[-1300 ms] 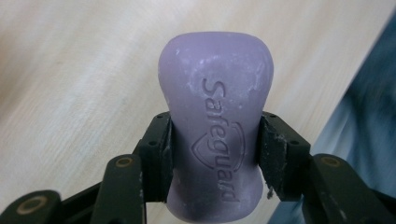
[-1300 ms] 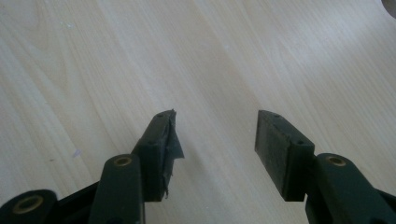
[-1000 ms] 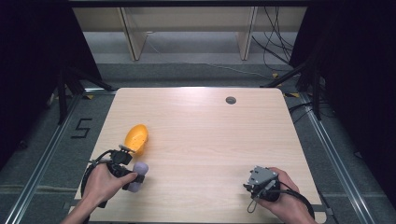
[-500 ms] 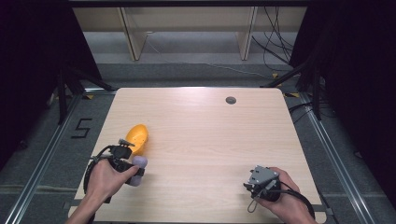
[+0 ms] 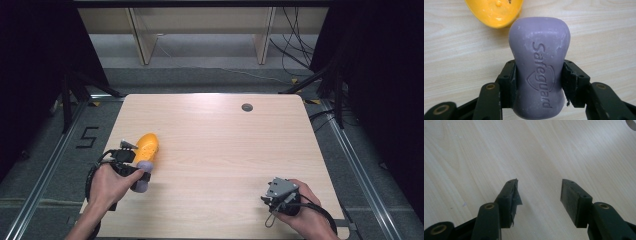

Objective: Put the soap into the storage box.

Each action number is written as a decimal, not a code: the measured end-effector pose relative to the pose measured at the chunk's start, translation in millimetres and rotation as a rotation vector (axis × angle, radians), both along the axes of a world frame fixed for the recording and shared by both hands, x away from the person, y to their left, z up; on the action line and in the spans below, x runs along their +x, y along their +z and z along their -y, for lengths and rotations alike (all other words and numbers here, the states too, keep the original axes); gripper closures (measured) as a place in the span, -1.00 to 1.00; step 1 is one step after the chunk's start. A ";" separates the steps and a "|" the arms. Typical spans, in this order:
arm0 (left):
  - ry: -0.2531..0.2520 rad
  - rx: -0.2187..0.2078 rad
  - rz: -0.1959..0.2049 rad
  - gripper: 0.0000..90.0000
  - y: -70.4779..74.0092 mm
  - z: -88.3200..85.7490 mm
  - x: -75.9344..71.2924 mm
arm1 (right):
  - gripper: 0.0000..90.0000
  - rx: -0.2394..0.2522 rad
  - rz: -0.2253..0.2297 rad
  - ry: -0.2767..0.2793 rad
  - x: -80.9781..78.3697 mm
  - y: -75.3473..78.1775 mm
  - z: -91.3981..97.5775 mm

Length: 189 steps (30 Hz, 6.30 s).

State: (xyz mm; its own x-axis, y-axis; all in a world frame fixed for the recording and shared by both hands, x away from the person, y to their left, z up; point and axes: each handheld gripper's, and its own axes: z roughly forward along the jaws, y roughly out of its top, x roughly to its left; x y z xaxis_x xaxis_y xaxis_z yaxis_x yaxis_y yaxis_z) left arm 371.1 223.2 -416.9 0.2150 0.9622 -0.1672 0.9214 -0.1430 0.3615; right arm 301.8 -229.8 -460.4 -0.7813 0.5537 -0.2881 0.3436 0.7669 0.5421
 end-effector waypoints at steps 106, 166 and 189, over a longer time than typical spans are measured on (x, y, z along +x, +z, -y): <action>0.080 0.069 -0.015 0.10 18.0 -3.8 89.3 | 0.06 0.009 0.019 0.003 0.1 0.6 0.4; 0.081 0.093 -0.052 0.10 3.3 -5.7 114.2 | 0.05 0.014 0.010 -0.016 -0.8 0.2 0.4; 0.074 0.106 -0.063 0.10 -2.1 -6.0 119.8 | 0.05 0.014 0.007 -0.013 -0.9 -0.4 0.3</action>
State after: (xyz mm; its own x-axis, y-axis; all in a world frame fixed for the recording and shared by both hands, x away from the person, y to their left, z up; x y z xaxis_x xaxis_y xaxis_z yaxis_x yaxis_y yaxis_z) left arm 490.8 229.3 -419.0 0.1350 0.9880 -0.0751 0.9511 -0.1080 0.2894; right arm 300.9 -230.1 -460.7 -0.7720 0.5679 -0.2856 0.3497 0.7546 0.5553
